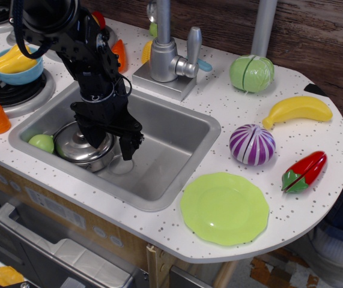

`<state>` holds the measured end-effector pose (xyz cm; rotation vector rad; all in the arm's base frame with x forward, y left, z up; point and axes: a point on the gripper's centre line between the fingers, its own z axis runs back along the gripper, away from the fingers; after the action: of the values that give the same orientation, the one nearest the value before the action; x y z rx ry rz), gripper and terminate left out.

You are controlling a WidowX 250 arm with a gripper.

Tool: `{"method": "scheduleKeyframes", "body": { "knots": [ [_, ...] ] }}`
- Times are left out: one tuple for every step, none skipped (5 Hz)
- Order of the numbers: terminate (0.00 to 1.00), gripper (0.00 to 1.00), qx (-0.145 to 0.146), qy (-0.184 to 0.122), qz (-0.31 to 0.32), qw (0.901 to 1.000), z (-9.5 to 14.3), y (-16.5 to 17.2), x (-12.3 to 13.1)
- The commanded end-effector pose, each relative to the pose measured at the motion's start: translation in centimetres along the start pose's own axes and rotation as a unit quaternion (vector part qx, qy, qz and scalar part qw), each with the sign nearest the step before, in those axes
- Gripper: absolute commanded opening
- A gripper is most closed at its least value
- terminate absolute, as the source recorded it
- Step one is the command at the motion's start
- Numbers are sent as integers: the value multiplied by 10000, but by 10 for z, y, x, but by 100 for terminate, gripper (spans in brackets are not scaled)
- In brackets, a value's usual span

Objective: Put banana on plate

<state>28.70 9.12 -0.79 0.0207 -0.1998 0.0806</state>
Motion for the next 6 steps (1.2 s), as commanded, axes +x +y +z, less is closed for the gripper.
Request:
{"method": "scheduleKeyframes", "body": {
  "knots": [
    [0,100,0,0,0,10000,0,0,0],
    [0,100,369,-367,-402,9978,16,-30,10],
    [0,100,283,-417,-1137,9922,36,-56,29],
    [0,100,287,-606,-1550,9856,56,-82,49],
    [0,100,360,-833,-1852,9785,65,-112,63],
    [0,100,357,-850,-1922,9770,65,-151,78]
  ]
}}
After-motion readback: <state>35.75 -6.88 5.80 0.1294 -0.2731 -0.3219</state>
